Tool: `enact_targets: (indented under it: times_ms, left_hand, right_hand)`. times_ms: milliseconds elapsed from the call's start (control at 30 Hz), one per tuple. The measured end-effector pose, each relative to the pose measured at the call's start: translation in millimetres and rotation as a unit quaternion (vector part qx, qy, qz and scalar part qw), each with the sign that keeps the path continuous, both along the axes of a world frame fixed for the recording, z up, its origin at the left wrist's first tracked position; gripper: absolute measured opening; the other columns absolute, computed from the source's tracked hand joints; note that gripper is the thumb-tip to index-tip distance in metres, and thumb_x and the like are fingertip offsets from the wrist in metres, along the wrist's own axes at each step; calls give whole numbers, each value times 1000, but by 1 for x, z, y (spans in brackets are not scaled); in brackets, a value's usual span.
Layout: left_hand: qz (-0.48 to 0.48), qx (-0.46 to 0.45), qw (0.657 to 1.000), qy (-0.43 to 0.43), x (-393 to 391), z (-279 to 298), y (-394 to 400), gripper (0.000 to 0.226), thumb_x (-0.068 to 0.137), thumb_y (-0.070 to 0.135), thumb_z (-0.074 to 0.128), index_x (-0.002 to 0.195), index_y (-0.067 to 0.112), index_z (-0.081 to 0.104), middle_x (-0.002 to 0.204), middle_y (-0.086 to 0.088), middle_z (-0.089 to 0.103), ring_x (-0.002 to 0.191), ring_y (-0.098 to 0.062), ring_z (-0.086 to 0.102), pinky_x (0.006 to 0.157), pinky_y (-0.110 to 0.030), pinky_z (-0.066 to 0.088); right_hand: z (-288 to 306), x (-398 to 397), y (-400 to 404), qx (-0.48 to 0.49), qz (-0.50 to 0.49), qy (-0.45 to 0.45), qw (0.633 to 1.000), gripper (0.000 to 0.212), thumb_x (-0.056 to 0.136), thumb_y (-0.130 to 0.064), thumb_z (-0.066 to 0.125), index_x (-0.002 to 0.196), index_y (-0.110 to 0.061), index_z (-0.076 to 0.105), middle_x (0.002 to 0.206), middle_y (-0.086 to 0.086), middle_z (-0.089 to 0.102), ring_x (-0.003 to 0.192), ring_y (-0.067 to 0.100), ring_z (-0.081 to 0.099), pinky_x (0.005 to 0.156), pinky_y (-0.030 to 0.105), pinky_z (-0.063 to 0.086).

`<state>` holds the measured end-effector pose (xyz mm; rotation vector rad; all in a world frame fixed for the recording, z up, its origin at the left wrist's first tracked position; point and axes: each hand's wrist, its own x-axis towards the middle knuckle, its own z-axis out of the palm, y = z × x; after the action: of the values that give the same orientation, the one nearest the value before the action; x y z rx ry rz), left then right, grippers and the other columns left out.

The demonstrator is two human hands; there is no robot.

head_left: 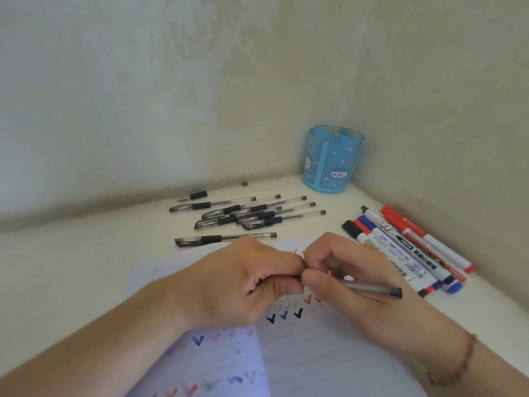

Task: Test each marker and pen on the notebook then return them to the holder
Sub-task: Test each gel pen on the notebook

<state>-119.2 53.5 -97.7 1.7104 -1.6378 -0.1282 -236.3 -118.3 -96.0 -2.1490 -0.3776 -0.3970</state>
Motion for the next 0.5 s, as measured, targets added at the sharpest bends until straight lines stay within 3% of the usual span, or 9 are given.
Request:
enact_targets:
  times_ms: [267,400,500]
  left_hand:
    - [-22,13,1000,12,-1,1,3,17,100,24,50,86,34,56,49,9,34,41,-10,33,46,-16,23]
    - [-12,10,1000,12,-1,1,1,14,99,27,52,87,31,58,52,7,39,44,-11,37,47,-17,26]
    - [39,-10,999,-36,6,2,-2,28,96,41,51,95,17,66,63,12,51,55,-4,47,53,-12,33]
  right_hand:
    - [2,-1,1,-2,4,2,1000,13,93,-34,57,84,-25,55,67,3,59,58,21,55,50,32,43]
    - [5,-2,3,71,13,17,997,12,90,-24,63,79,-22,57,63,-6,62,53,8,54,50,19,40]
    - [5,2,0,170,-19,13,985,16,85,-33,68,75,-26,58,55,-5,61,44,7,50,46,18,40]
